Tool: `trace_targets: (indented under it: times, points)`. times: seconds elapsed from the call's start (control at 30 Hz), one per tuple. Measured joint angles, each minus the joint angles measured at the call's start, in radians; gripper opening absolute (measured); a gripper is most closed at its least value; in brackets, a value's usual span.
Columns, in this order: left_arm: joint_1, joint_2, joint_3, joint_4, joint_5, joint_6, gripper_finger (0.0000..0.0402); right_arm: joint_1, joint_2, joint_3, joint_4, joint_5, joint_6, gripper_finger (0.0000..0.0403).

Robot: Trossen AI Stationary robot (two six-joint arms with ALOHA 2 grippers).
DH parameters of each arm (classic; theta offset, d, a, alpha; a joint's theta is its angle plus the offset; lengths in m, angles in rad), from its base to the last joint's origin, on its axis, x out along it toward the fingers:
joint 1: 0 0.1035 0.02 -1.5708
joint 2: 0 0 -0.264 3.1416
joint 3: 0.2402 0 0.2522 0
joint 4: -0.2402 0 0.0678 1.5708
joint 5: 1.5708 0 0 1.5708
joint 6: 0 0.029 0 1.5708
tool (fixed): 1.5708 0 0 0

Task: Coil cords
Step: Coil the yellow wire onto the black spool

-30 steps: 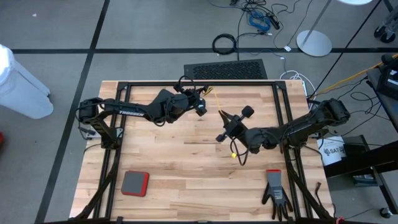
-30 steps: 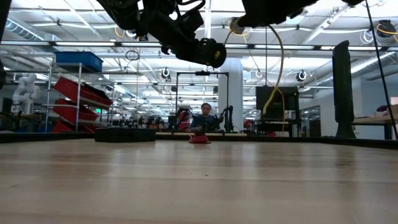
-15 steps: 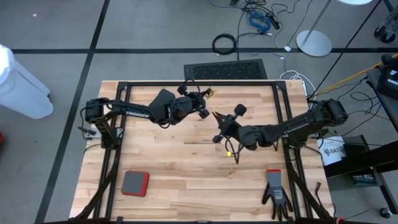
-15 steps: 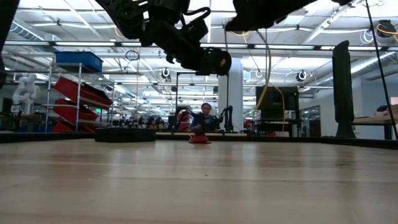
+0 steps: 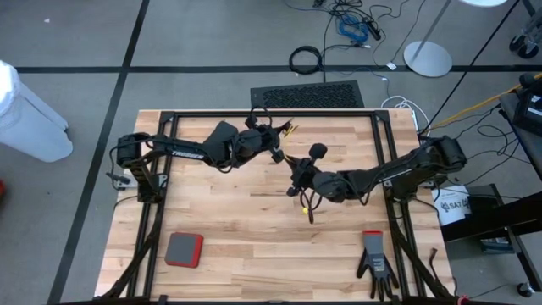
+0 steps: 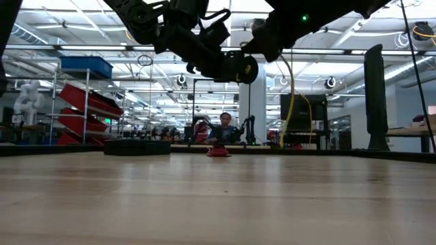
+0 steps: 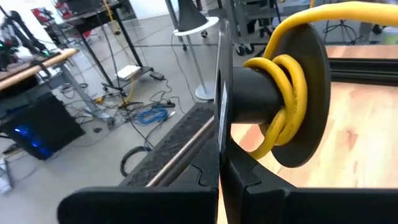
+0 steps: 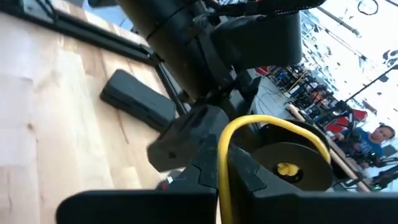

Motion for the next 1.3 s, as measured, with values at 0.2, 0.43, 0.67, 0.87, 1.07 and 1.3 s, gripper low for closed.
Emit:
trace_targets:
  times: [0.2,0.43,0.67,0.87,1.07,1.3]
  points:
    - [-0.009,-0.002,0.002,0.003,0.146,-0.040,0.0000,-0.021,-0.017,-0.004,-0.140,0.015,-0.001,0.0000]
    - [-0.003,-0.002,0.002,-0.004,0.244,-0.093,0.0000,-0.062,-0.023,-0.004,-0.181,-0.063,0.043,0.0000]
    - [-0.003,-0.002,0.002,0.002,0.266,-0.158,0.0000,-0.065,-0.023,-0.004,-0.178,-0.081,0.045,0.0000]
    - [0.002,-0.002,0.002,0.048,0.272,-0.233,0.0000,-0.046,-0.023,-0.004,-0.180,-0.043,0.041,0.0000]
    - [0.033,-0.002,0.001,0.082,0.366,-0.354,0.0000,0.000,-0.023,-0.004,-0.179,0.094,-0.033,0.0000]
    - [0.055,-0.002,0.000,0.161,0.478,-0.477,0.0000,0.012,-0.024,-0.058,-0.154,0.150,-0.012,0.0000]
